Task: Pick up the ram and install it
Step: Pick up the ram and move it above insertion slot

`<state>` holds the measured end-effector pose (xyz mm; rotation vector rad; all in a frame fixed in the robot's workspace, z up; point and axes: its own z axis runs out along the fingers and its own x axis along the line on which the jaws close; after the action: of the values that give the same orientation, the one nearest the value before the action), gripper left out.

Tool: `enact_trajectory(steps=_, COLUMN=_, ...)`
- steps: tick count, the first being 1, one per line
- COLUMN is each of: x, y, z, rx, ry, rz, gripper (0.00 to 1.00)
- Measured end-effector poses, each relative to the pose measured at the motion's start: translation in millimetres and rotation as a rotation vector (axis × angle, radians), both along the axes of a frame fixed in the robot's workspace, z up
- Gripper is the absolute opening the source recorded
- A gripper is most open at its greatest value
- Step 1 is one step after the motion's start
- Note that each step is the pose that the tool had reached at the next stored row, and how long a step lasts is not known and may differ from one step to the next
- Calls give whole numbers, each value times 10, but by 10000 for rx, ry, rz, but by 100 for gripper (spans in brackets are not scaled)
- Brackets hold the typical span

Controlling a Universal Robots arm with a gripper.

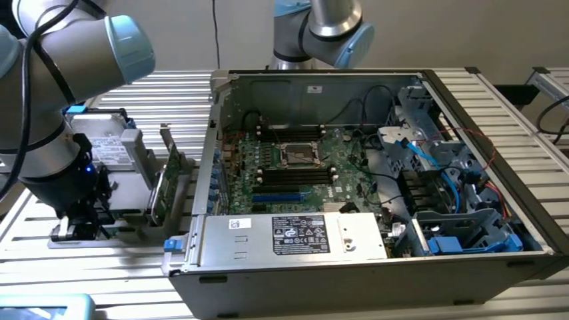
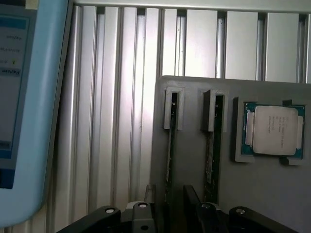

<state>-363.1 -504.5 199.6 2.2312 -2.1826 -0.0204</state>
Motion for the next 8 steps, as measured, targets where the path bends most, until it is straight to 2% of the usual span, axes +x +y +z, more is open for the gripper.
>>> enact_trajectory(steps=2, x=0, y=5, z=-4, rx=4, ry=29, rz=0, gripper=36)
enact_trajectory(steps=5, x=-1, y=7, z=-5, rx=5, ry=34, rz=0, gripper=36)
enact_trajectory(steps=7, x=-1, y=7, z=-6, rx=5, ry=41, rz=0, gripper=28)
enact_trajectory(steps=8, x=-1, y=7, z=-6, rx=5, ry=43, rz=0, gripper=28)
